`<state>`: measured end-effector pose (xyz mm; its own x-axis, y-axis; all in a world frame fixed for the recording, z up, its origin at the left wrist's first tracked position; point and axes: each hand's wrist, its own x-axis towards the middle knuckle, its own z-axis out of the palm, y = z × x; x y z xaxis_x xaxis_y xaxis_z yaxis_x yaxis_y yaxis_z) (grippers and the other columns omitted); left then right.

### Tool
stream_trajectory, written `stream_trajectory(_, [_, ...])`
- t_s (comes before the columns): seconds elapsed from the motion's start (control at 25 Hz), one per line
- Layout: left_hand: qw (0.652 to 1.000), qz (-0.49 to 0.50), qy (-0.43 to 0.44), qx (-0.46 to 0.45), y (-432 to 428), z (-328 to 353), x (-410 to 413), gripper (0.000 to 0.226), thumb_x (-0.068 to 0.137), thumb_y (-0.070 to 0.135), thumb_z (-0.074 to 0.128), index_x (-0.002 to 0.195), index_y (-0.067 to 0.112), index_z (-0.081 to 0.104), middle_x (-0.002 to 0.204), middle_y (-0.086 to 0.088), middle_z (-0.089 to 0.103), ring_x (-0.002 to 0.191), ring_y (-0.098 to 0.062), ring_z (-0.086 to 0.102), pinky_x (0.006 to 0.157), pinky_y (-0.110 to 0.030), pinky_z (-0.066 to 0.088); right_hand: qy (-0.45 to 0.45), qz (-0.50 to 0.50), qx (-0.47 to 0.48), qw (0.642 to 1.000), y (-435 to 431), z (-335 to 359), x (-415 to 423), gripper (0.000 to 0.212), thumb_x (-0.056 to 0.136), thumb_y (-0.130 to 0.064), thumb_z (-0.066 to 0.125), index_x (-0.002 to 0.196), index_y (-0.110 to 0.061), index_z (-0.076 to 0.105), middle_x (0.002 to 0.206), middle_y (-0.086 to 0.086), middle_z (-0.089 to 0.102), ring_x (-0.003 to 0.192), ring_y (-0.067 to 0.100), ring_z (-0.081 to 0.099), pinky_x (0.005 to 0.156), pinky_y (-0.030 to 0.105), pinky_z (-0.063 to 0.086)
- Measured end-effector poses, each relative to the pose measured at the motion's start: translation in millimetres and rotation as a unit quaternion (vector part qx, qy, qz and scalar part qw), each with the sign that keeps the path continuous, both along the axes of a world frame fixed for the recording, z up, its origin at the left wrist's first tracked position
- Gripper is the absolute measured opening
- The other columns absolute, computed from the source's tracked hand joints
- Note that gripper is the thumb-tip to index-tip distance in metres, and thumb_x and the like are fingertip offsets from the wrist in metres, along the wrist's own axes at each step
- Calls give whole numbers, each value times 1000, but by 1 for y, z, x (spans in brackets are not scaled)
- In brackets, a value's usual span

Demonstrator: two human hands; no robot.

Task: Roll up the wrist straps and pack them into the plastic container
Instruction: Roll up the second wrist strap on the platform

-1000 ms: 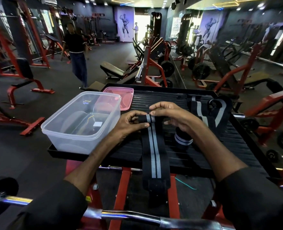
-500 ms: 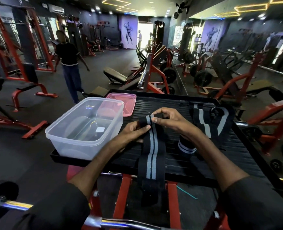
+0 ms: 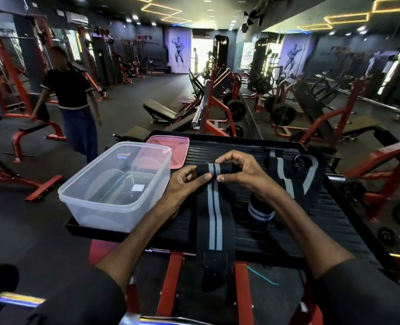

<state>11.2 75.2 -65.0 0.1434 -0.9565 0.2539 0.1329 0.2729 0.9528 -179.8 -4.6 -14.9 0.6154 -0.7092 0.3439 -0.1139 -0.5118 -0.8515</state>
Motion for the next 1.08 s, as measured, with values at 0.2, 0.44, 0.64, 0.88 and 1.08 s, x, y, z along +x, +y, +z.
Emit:
stream_trajectory(0.2, [999,28,14,-19,-5,3,2,15,83,3,76,96,10,72,85,0,78,78,-9,72,71,-19,56,12,-6,211,977,6,21,-2,34,87,-15,75,121,-17,68,107,-6,74,100,7,62,82,34,39])
stream_trajectory(0.44, [996,58,46,-45,-11,13,4,27,79,4,78,105,3,71,97,-10,78,89,-19,72,85,-29,59,0,-45,227,973,12,13,12,47,92,-48,68,126,-17,64,126,-1,70,124,23,61,102,48,45])
stream_trajectory(0.64, [998,49,13,-39,-10,23,11,38,81,0,77,118,-1,66,110,-17,75,100,-26,71,91,-37,58,-17,-30,115,993,11,14,6,23,95,-33,69,116,-23,68,112,-7,70,104,9,64,78,30,50])
stream_trajectory(0.88, [982,-69,-124,128,-9,13,20,36,92,30,71,126,25,61,117,1,70,111,-15,68,81,-39,61,-39,-11,113,993,7,-1,4,36,84,2,77,118,4,64,99,10,70,81,9,66,64,17,54])
stream_trajectory(1.08, [993,-7,-111,43,-7,5,11,32,86,12,77,116,18,67,94,5,73,88,-11,68,67,-27,58,-27,-7,116,993,5,-7,3,42,78,12,77,117,0,66,104,6,70,88,7,68,73,21,57])
